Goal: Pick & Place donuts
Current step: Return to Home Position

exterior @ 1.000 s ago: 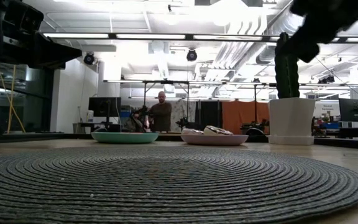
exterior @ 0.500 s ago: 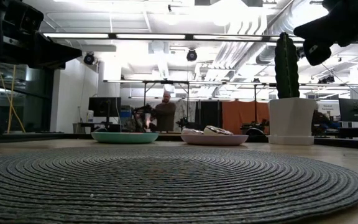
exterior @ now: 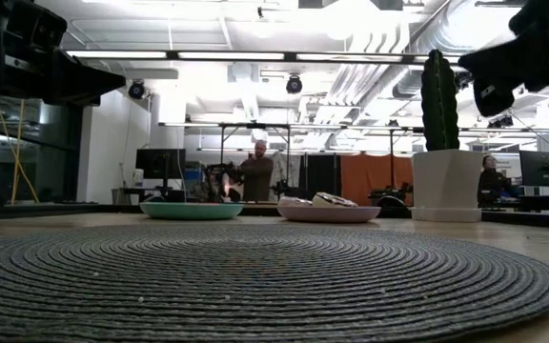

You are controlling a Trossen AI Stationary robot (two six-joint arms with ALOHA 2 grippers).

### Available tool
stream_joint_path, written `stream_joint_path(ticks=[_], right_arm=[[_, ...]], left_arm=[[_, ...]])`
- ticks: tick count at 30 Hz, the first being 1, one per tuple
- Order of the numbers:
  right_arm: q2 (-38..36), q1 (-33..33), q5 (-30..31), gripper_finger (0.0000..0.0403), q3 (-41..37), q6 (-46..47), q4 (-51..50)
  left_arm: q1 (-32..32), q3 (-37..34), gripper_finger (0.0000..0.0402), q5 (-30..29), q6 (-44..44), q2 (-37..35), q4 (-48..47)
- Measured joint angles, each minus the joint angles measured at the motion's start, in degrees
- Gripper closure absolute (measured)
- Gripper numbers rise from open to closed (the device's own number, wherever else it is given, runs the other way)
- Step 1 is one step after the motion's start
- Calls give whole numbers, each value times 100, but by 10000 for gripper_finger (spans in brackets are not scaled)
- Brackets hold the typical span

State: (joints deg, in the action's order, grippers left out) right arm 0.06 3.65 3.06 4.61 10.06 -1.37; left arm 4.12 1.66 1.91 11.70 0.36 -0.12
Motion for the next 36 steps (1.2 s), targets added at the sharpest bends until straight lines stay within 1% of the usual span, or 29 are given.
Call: stream_joint_path(ticks=[6, 11, 25, 27, 29, 36], right_arm=[[-1, -27, -25, 403, -78, -16, 84], [-1, -27, -31, 403, -73, -231, 403], [-3, -27, -87, 403, -75, -582, 423], [-3, -26, -51, 403, -147, -628, 579], [-3, -27, -42, 403, -377, -620, 1022], [-3, -27, 59, 403, -403, -656, 983]], left_arm=[[-2, -1, 401, 0, 0, 0, 0], [-1, 0, 401, -1, 0, 2, 0], [0, -1, 401, 0, 0, 0, 0], [-1, -1, 401, -1, 0, 1, 0], [-2, 0, 401, -1, 0, 0, 0], [-2, -1, 401, -1, 0, 2, 0]])
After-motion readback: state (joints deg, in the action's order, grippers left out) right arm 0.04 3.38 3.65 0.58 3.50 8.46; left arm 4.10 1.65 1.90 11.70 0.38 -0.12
